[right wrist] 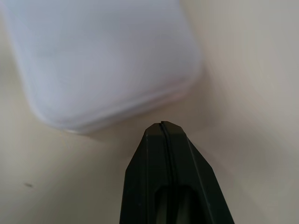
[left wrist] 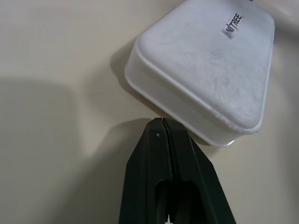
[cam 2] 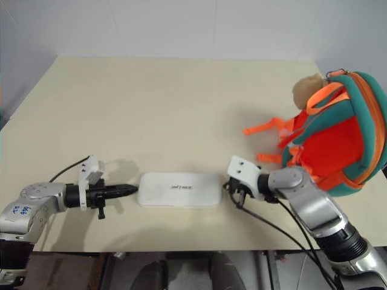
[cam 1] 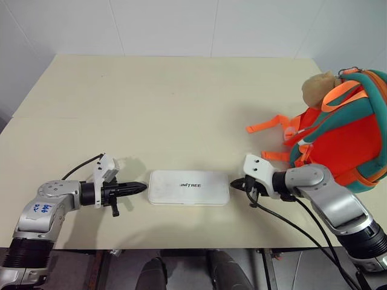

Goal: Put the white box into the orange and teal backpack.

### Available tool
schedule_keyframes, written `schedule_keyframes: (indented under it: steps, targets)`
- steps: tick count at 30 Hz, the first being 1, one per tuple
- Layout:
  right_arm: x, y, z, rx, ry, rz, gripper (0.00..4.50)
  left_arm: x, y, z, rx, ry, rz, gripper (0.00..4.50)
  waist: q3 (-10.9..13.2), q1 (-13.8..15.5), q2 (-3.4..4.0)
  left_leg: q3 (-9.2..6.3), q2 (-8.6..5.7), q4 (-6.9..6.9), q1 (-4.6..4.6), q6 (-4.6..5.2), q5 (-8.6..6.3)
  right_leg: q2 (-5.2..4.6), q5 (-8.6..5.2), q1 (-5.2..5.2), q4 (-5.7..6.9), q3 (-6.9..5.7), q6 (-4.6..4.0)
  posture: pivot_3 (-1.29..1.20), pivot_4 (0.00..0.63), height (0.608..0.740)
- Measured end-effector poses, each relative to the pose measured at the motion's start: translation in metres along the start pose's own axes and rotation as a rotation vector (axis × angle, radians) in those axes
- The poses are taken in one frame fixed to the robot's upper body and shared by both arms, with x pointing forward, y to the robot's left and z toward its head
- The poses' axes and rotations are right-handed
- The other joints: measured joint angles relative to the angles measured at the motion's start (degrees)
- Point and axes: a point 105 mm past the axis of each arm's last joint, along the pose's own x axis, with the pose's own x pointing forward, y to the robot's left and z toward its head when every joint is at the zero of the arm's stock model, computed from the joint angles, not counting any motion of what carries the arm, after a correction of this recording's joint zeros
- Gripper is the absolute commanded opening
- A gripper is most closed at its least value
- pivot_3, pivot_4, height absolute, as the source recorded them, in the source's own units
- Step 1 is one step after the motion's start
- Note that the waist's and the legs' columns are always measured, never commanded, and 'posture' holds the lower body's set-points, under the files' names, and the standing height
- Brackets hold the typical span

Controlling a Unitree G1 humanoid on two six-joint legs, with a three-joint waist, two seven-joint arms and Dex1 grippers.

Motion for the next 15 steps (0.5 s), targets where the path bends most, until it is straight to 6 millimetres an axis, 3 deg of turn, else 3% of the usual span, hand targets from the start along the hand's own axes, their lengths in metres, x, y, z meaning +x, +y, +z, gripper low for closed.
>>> schedule_keyframes:
  steps: [3,7,10,15]
  targets:
    - [-0.007,-0.013,-0.009,0.016,0.004,-0.063,0.00,-0.006,0.015,0.005,0.052,-0.023,0.095,0.01,0.0,0.1,-0.02,0.00,0.00,0.00,0.00,0.00,0.00,0.00,0.00,0.00,0.01,-0.01,0.00,0.00,0.150,0.740]
    - [-0.014,-0.030,-0.001,-0.003,-0.059,-0.146,0.17,-0.019,0.053,0.035,0.126,-0.123,0.324,0.86,0.0,0.1,-0.07,0.00,-0.01,0.10,0.00,0.00,0.00,0.01,0.05,0.04,0.02,0.01,0.07,0.00,0.150,0.740]
    - [-0.019,-0.041,0.009,-0.014,-0.098,-0.189,0.91,-0.026,0.069,0.047,0.095,-0.128,0.399,1.79,0.0,-0.1,-0.07,0.04,-0.02,0.08,0.02,0.01,0.00,0.00,0.07,0.04,0.02,0.07,0.12,0.00,0.150,0.740]
    - [-0.017,-0.042,0.022,-0.016,-0.149,-0.179,2.58,-0.029,0.073,0.064,0.050,-0.183,0.407,3.30,0.0,0.0,-0.07,-0.01,-0.01,-0.02,-0.05,0.00,0.00,0.01,0.04,-0.03,0.01,0.02,0.09,0.00,0.150,0.740]
